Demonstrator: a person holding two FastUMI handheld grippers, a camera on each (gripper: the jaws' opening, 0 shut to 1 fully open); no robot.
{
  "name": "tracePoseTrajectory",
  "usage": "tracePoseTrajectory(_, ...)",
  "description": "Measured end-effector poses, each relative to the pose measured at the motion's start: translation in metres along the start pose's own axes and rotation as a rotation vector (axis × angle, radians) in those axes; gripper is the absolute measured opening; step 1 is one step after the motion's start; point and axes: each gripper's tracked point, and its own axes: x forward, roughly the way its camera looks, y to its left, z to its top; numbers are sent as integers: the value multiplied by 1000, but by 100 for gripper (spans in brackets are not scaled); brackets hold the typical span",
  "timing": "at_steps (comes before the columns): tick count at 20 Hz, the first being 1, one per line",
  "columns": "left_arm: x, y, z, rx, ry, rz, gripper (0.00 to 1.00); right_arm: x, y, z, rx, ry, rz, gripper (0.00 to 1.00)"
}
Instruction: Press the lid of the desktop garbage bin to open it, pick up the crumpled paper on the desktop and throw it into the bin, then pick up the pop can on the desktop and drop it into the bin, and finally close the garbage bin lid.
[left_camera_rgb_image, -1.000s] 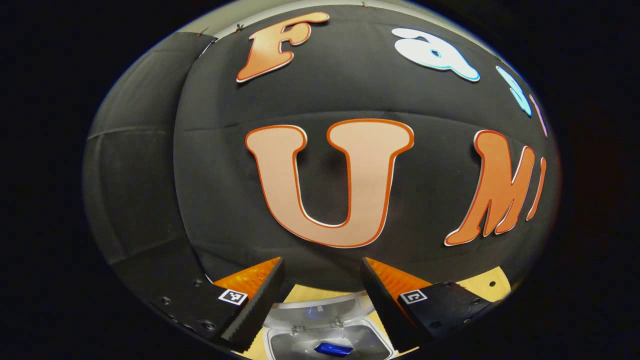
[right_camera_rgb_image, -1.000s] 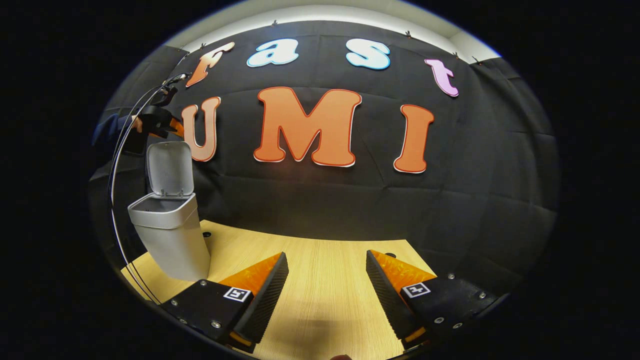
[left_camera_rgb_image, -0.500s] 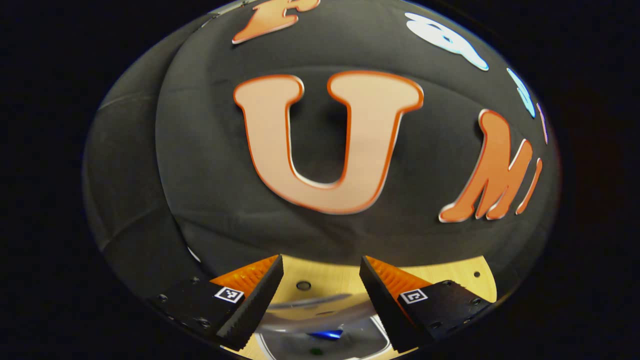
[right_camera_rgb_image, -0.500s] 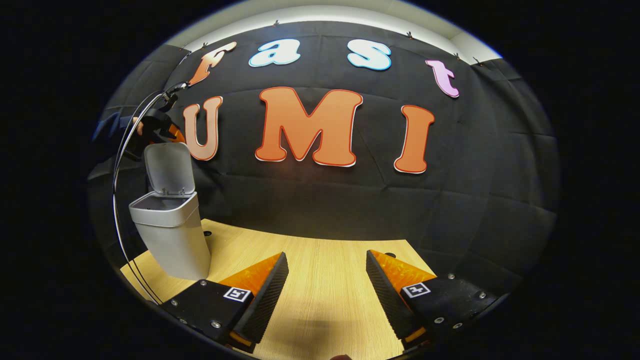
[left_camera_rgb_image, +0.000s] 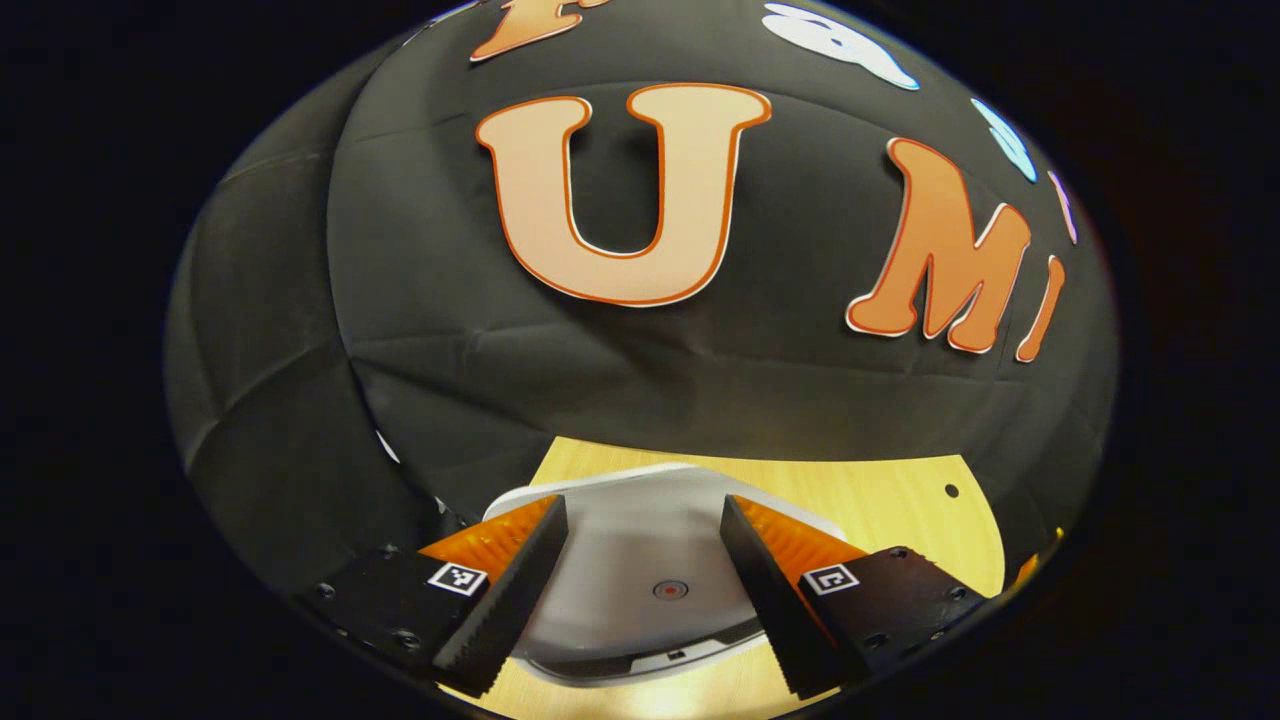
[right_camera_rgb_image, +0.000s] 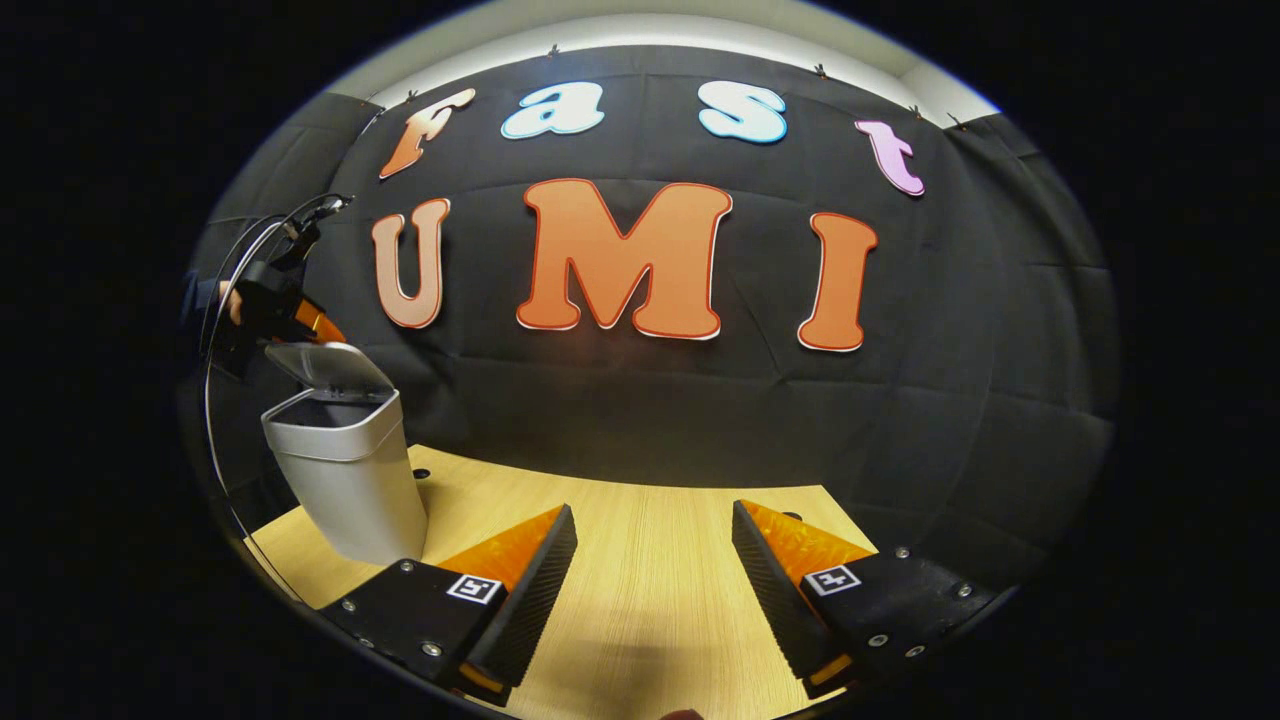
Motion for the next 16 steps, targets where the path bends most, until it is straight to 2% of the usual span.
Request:
tracePoseTrajectory(6, -14, -14, -63, 34, 30, 30, 97, -1, -6, 4, -21, -12, 27, 94)
tracePoseTrajectory(11, -25, -25, -100, -4, 83, 33, 97, 0, -12, 6, -24, -18, 34, 94)
tracePoseTrajectory(16, -25, -27, -103, -13, 66, 46, 98, 1, -10, 1, -23, -9, 49, 94)
